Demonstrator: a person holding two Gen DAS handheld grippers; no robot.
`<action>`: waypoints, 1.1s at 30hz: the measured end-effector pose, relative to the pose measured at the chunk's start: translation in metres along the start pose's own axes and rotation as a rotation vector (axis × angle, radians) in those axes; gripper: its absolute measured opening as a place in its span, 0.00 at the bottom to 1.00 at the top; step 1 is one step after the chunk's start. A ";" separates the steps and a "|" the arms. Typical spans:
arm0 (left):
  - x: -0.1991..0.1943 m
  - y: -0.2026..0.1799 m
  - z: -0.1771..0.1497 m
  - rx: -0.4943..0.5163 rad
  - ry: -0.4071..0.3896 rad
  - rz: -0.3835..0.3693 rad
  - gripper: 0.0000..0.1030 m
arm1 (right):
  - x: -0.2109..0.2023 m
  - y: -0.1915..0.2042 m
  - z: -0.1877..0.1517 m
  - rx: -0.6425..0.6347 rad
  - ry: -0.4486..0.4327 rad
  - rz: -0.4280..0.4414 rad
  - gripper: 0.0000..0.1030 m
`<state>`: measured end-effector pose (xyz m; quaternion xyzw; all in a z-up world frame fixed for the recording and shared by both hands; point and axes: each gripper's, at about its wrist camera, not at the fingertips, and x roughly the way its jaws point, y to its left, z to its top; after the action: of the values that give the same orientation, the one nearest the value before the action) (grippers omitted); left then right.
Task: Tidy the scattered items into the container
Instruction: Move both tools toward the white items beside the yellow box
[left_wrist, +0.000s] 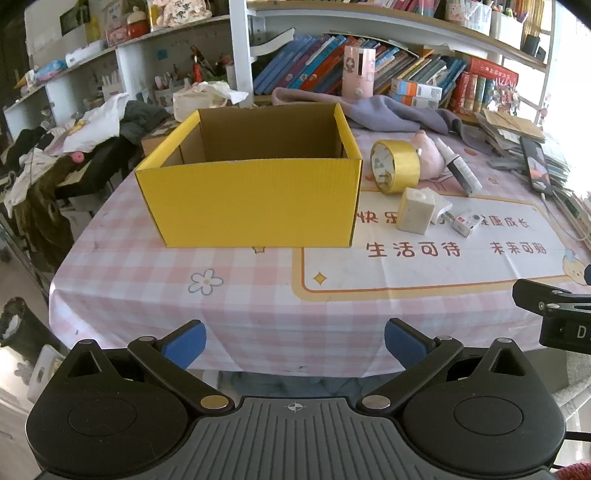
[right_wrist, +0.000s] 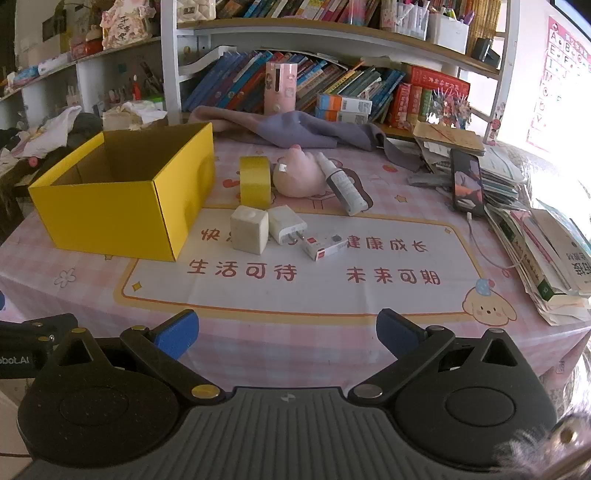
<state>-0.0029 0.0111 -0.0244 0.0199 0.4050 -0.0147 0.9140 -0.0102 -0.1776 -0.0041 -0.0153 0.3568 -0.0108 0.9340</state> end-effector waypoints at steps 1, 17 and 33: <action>0.000 0.000 0.000 0.001 -0.001 0.000 1.00 | 0.000 0.000 0.000 0.000 0.000 0.000 1.00; -0.004 0.004 0.000 0.041 -0.033 -0.024 1.00 | -0.002 0.003 -0.001 0.008 0.000 -0.007 1.00; 0.004 -0.005 0.005 0.042 -0.020 -0.040 1.00 | 0.005 -0.007 -0.004 0.020 0.010 -0.009 1.00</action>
<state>0.0031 0.0056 -0.0242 0.0310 0.3959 -0.0418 0.9168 -0.0094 -0.1846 -0.0101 -0.0073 0.3611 -0.0188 0.9323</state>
